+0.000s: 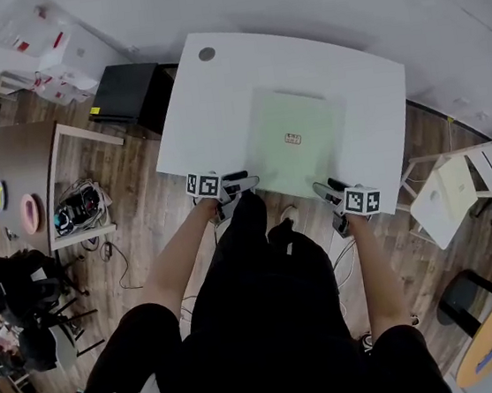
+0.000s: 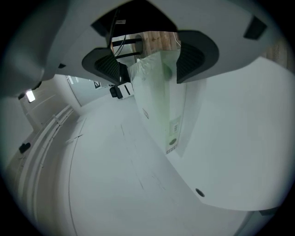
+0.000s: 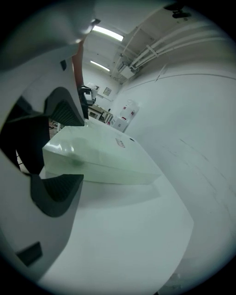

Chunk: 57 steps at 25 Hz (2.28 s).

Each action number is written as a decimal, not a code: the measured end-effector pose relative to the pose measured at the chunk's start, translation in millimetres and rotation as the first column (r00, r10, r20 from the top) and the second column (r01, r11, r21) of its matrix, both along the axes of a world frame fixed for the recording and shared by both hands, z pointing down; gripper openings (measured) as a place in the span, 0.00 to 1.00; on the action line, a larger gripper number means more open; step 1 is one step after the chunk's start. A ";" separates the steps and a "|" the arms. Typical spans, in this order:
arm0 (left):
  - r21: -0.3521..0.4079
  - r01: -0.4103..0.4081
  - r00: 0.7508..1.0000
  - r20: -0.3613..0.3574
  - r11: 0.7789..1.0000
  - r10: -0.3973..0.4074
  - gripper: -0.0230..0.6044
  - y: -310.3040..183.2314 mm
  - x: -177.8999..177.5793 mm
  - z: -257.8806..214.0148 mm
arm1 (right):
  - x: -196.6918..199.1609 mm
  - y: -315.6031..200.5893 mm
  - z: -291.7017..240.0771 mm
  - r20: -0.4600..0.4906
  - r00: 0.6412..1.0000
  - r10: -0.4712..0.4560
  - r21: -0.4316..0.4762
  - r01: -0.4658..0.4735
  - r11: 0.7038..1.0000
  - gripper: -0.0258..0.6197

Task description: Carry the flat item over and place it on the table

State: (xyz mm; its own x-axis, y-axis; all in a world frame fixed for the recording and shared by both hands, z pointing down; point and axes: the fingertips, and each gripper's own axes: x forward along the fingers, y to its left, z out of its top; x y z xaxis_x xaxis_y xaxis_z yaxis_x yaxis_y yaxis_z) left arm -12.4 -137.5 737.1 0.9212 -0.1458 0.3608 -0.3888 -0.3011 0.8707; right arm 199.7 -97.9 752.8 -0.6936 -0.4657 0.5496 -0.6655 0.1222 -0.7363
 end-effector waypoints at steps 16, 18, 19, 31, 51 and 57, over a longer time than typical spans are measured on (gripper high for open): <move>0.404 0.235 0.972 -0.120 0.884 -0.203 0.36 30.0 -6.0 -118.7 | -53.1 16.3 -125.2 -0.079 0.977 0.198 0.365 -0.156 0.918 0.52; 0.478 0.239 0.971 -0.099 0.845 -0.218 0.09 41.0 -13.0 -132.1 | -72.1 28.3 -140.2 -0.125 0.972 0.200 0.413 -0.132 0.901 0.52; 0.501 0.234 0.972 -0.089 0.833 -0.219 0.09 49.2 -15.9 -138.0 | -82.2 35.8 -147.3 -0.148 0.968 0.202 0.434 -0.120 0.893 0.52; 0.685 0.163 0.953 0.077 0.710 -0.293 0.06 162.5 -54.1 -203.4 | -176.2 142.1 -211.8 -0.094 0.949 0.301 0.520 -0.211 0.828 0.52; 0.893 0.127 0.926 0.049 0.431 -0.375 0.06 275.8 -4.4 -299.5 | -169.8 246.9 -313.2 -0.253 0.859 0.444 0.787 -0.084 0.611 0.11; 0.902 0.134 0.908 0.054 0.410 -0.415 0.06 313.7 19.1 -300.9 | -151.5 287.4 -317.5 -0.322 0.847 0.424 0.789 -0.008 0.615 0.10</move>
State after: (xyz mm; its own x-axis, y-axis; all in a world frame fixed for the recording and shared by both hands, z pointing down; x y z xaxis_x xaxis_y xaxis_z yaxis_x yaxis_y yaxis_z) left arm 6.7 176.2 436.2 0.6744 -0.7348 0.0723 -0.7383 -0.6697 0.0803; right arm 48.2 189.5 435.3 -0.2911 -0.9458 0.1439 -0.9562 0.2829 -0.0750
